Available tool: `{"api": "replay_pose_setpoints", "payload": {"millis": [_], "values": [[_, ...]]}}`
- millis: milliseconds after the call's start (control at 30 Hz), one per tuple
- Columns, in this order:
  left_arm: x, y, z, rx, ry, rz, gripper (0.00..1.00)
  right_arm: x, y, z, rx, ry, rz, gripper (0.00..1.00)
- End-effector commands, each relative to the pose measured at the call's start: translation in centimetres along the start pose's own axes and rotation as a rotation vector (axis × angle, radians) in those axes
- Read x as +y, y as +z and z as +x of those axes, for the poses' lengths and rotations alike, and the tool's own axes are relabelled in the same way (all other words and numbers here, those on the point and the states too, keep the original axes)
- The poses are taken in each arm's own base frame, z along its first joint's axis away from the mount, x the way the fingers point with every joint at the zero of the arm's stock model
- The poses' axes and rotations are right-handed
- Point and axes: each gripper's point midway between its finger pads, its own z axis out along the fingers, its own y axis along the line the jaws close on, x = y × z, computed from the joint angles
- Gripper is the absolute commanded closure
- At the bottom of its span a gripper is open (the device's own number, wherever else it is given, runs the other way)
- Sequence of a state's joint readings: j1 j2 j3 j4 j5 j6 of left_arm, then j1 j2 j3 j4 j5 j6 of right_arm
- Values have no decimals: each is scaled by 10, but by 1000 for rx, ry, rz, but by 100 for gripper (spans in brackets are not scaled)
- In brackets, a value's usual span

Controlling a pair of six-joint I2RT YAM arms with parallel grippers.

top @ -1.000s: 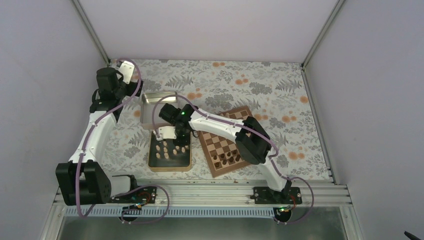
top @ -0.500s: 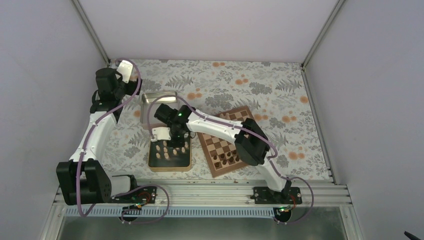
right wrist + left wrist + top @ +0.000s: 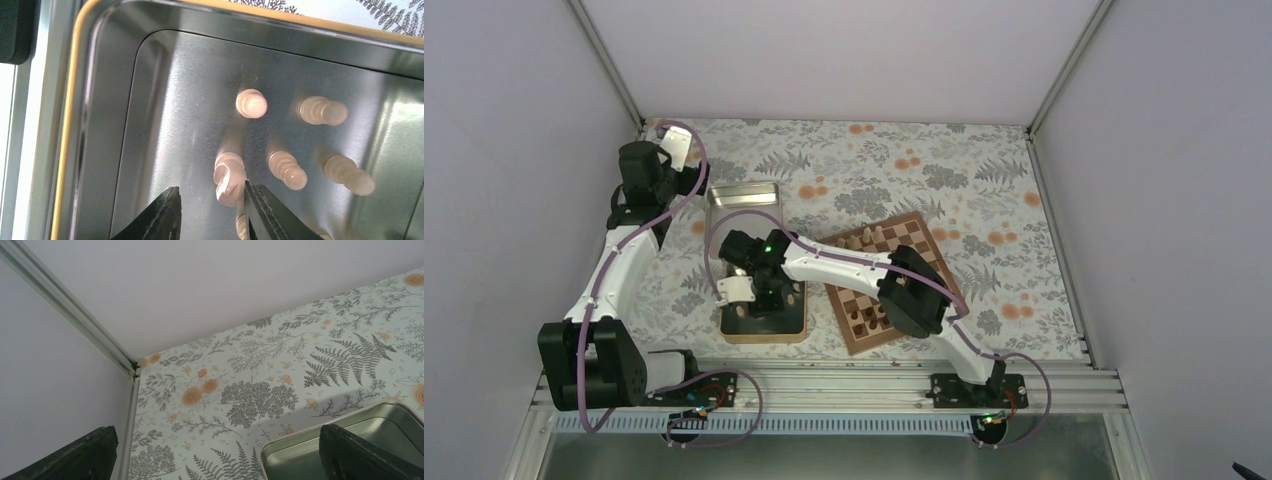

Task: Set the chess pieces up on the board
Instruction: Pick up the chess piece from the storage box.

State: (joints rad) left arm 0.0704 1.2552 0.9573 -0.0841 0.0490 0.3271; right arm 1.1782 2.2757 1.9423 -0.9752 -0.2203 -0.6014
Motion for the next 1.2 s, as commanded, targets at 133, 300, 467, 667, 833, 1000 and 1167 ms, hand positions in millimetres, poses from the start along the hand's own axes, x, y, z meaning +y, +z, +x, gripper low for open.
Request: {"api": "replay_pose_setpoints", "payload": {"millis": [133,300,467,667,833,1000,1167], "values": [[8,-9,-10,-47,-16,-28,0,-2,5,-8,-6,9,8,66],[8,-9,-9,-45,-20,-25,0,-2,9,-7,5,6,6,67],[9,-10,-9,-48,-22,-25,0,-5,13,-6,13,4,16,66],[8,-9,-9,-48,-24,-18,0,-6,17,-3,22,6,16,70],[8,-10,-9,-48,-26,-18,0,-5,14,-4,17,7,15,78],[9,-10,-10,-49,-26,-19,0,-6,5,-9,-5,10,24,83],[9,-10,-9,-48,-26,-19,0,-11,-12,-11,-18,19,42,86]]}}
